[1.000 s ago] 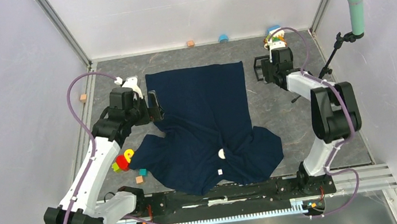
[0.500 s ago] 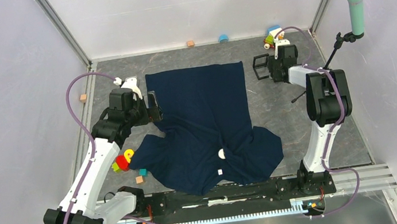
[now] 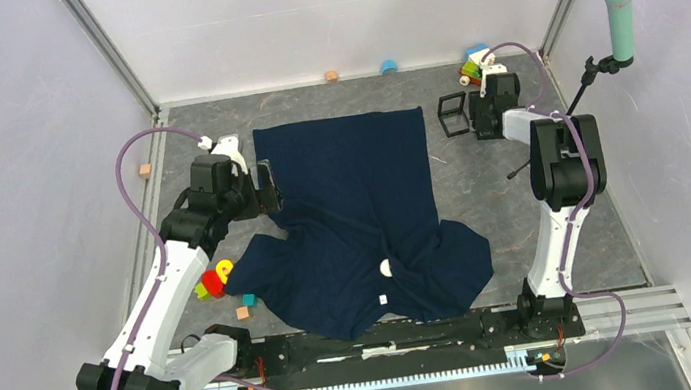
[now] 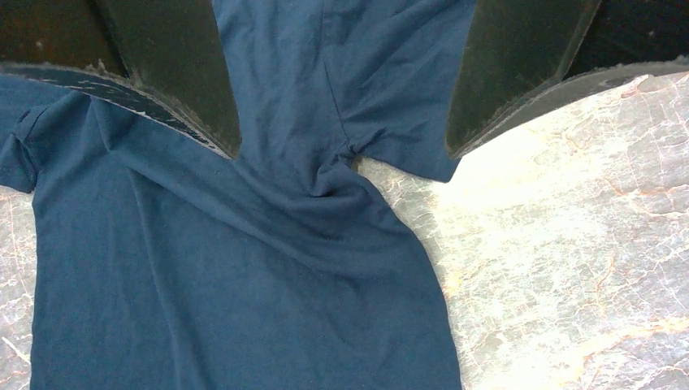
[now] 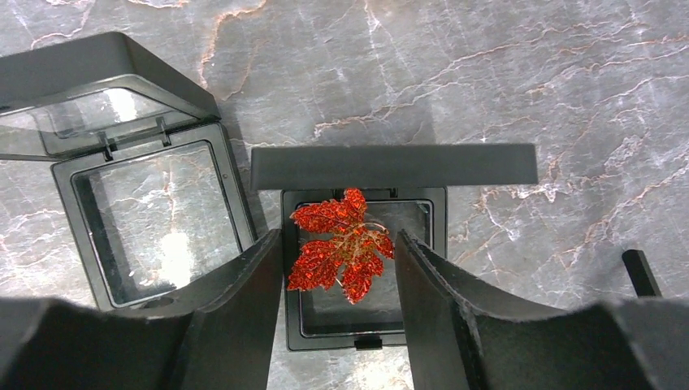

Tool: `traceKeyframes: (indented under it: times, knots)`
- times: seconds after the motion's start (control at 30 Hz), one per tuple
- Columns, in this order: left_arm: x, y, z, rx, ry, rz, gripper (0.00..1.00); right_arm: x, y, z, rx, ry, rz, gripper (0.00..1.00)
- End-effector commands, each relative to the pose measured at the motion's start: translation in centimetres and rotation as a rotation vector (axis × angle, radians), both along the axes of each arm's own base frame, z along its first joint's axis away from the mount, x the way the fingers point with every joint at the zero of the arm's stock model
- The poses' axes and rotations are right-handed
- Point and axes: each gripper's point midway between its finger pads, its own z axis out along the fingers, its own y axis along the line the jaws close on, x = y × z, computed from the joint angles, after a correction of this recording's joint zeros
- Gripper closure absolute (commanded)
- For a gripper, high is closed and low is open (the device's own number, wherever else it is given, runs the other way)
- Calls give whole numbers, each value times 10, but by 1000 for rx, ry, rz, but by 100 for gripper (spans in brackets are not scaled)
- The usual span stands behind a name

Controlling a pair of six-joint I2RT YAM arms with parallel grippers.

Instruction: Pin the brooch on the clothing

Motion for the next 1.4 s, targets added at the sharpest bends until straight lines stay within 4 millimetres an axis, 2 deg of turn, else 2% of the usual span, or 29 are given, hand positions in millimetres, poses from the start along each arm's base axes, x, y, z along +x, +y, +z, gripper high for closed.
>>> traceKeyframes:
  times: [0.0,0.23,0.6,0.93,1.0,1.1,1.3,1.37]
  knots:
    - [0,4,6,26,-36,-20,0,5,1,0,51,3,-18,44]
    - [-1,3,7,21,-41,-22,0,0,0,10,44,-11,-23,64]
    - [-3,1,6,7,-38,-32,0,-18,-1,52,19,-83,-11,80]
    - [-4,0,7,3,-47,-34,0,-32,12,48,52,-71,46,89]
    - [-6,-9,9,-24,-51,-85,1,-40,22,52,58,-78,84,89]
    - [-10,-22,13,-75,-79,-154,6,-54,51,68,88,-125,181,88]
    - [-21,-53,29,-256,-103,-238,8,-105,135,86,147,-181,393,88]
    - [-27,-71,22,-383,-72,-255,9,-127,166,91,163,-197,482,88]
